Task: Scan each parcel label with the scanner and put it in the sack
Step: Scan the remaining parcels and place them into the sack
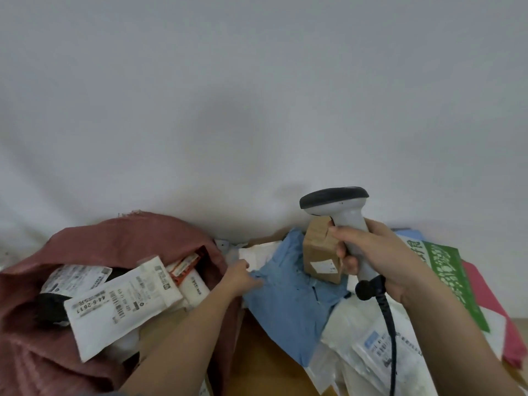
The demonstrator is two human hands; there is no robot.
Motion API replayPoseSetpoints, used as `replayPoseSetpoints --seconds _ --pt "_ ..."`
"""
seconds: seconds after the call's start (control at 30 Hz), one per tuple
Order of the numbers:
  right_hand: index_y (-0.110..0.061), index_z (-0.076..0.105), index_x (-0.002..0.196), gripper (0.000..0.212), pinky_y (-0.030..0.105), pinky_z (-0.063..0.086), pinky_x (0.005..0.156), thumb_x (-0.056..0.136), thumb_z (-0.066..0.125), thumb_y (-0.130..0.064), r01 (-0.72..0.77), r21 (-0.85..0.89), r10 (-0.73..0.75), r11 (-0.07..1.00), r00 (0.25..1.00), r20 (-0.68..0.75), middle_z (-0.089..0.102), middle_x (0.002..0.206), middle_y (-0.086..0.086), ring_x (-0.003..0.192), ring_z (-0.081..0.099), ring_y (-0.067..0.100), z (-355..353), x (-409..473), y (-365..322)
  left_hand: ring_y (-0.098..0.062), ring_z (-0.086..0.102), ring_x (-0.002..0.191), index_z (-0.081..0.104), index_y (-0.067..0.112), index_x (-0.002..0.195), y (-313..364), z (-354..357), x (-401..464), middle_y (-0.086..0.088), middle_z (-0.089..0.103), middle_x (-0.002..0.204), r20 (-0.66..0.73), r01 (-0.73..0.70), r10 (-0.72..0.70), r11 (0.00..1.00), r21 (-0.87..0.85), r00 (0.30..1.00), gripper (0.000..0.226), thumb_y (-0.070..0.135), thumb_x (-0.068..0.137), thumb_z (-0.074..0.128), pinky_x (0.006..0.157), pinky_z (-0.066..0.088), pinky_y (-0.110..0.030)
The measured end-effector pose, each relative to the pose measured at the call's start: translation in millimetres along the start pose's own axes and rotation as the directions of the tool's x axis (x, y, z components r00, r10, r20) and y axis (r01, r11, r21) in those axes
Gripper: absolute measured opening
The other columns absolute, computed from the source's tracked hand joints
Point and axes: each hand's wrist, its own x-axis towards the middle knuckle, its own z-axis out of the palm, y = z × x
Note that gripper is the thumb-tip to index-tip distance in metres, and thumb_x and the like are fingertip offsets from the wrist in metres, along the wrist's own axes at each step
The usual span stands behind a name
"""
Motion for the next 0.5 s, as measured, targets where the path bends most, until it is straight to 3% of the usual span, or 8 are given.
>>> replayPoseSetpoints --seconds 0.1,0.13,0.2,0.27,0.33,0.5 --pt "-0.008 0.059 0.092 0.015 0.023 0.038 0.042 0.09 0.065 -0.022 -0.025 0.043 0.026 0.999 0.999 -0.024 0.058 0.062 0.008 0.046 0.043 0.015 -17.4 6.1 6.0 -0.016 0.051 0.098 0.047 0.013 0.108 3.0 11.1 6.7 -0.004 0.051 0.109 0.004 0.054 -0.055 0.997 0.06 0.998 0.04 0.028 0.082 0.073 0.078 0.043 -0.027" --pt "-0.007 0.059 0.092 0.016 0.023 0.037 0.041 0.09 0.065 -0.021 -0.027 0.058 0.029 0.998 0.999 -0.029 0.058 0.061 0.008 0.046 0.043 0.014 -21.7 7.0 8.2 -0.019 0.056 0.097 0.05 0.011 0.103 3.9 12.2 8.2 -0.006 0.055 0.108 -0.009 0.081 -0.08 0.997 0.021 0.997 0.032 0.022 0.082 0.071 0.077 0.045 -0.028" --pt "-0.005 0.058 0.09 0.015 0.022 0.036 0.039 0.091 0.063 -0.019 -0.033 0.082 0.036 0.996 0.999 -0.034 0.056 0.06 0.009 0.045 0.042 0.014 -27.0 7.2 11.8 -0.023 0.06 0.092 0.057 0.007 0.094 7.3 7.0 7.3 -0.01 0.061 0.102 -0.013 0.164 -0.171 0.964 -0.21 0.985 0.015 0.01 0.082 0.067 0.073 0.05 -0.031" --pt "-0.005 0.059 0.089 0.015 0.022 0.036 0.039 0.091 0.063 -0.019 -0.044 0.107 0.049 0.993 0.998 -0.036 0.056 0.06 0.01 0.045 0.041 0.014 -27.4 6.8 13.3 -0.028 0.064 0.086 0.06 0.001 0.093 12.7 -5.1 4.5 -0.017 0.065 0.101 0.008 0.22 -0.252 0.826 -0.519 0.968 0.014 -0.001 0.08 0.062 0.069 0.053 -0.034" --pt "-0.005 0.059 0.091 0.015 0.021 0.036 0.039 0.091 0.063 -0.019 -0.046 0.143 0.052 0.989 0.998 -0.041 0.058 0.06 0.01 0.044 0.042 0.013 -23.1 6.2 13.0 -0.034 0.064 0.084 0.06 -0.005 0.1 20.3 -19.7 -1.3 -0.022 0.065 0.1 0.021 0.215 -0.284 0.672 -0.709 0.959 0.022 -0.006 0.078 0.058 0.066 0.054 -0.035" --pt "-0.005 0.064 0.091 0.015 0.022 0.039 0.04 0.088 0.065 -0.019 0.023 0.168 -0.009 0.986 0.997 -0.083 0.072 0.07 0.011 0.04 0.043 0.009 -1.8 1.5 6.0 -0.03 0.059 0.068 0.058 -0.002 0.088 47.9 -60.7 -27.5 -0.017 0.06 0.083 0.051 0.166 -0.225 0.526 -0.834 0.973 0.016 -0.008 0.078 0.047 0.058 0.052 -0.033"
